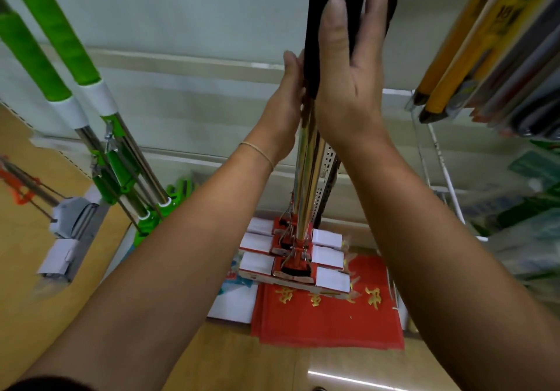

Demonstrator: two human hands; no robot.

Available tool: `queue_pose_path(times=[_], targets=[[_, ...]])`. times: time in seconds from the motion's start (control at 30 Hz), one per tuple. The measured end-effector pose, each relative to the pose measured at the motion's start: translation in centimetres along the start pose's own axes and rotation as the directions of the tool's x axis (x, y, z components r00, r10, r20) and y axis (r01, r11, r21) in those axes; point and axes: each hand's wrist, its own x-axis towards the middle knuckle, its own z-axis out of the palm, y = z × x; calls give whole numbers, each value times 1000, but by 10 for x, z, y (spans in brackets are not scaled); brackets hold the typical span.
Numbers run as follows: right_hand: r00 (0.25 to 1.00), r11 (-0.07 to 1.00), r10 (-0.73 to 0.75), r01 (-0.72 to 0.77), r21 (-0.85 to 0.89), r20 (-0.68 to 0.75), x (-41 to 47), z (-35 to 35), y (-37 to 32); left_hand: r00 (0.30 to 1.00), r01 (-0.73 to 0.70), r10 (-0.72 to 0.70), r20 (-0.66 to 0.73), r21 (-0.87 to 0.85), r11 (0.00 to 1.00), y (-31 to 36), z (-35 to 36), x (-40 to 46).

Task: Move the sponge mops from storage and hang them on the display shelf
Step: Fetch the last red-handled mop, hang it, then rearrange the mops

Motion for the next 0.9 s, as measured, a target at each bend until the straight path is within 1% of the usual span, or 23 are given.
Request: queue_pose_path(times=[0.1, 0.17, 0.3, 0.4, 0.47, 0.57, 0.67, 0.77, 0.83, 0.9], targets=[[996, 996, -72, 69, -56, -44, 11, 5, -7, 999, 45, -45, -18, -8, 999, 7, 5, -3], [997, 994, -75, 72, -87, -24, 14, 6, -6, 997, 74, -75, -19, -19, 997, 9, 10, -6], [996, 989, -87, 85, -125, -11, 20, 7, -3, 998, 58, -56, 26, -66, 996, 11, 11, -6], [996, 985, -92, 92, -146, 5, 25, 5, 1, 994, 88, -78, 76, -144, 986, 14, 16, 2], [996, 985, -86, 88, -147, 17, 28, 3, 4, 993, 102, -88, 84, -192, 976, 15, 20, 7], [998, 988, -58, 63, -140, 41, 38, 4, 8, 993, 119, -118, 17, -193, 974, 18, 21, 10], [999, 990, -16, 20, -137, 30, 54, 7, 13, 985, 140, -154, -71, -177, 974, 25, 24, 16], [998, 989, -57, 57, -137, 3, 61, 8, 20, 987, 128, -141, -81, -154, 980, 19, 26, 22], [996, 988, -86, 85, -131, -5, 62, 9, 25, 985, 140, -156, -75, -183, 973, 13, 26, 27], [995, 986, -98, 94, -137, -22, 64, 11, 29, 980, 144, -167, -109, -195, 970, 13, 29, 27]])
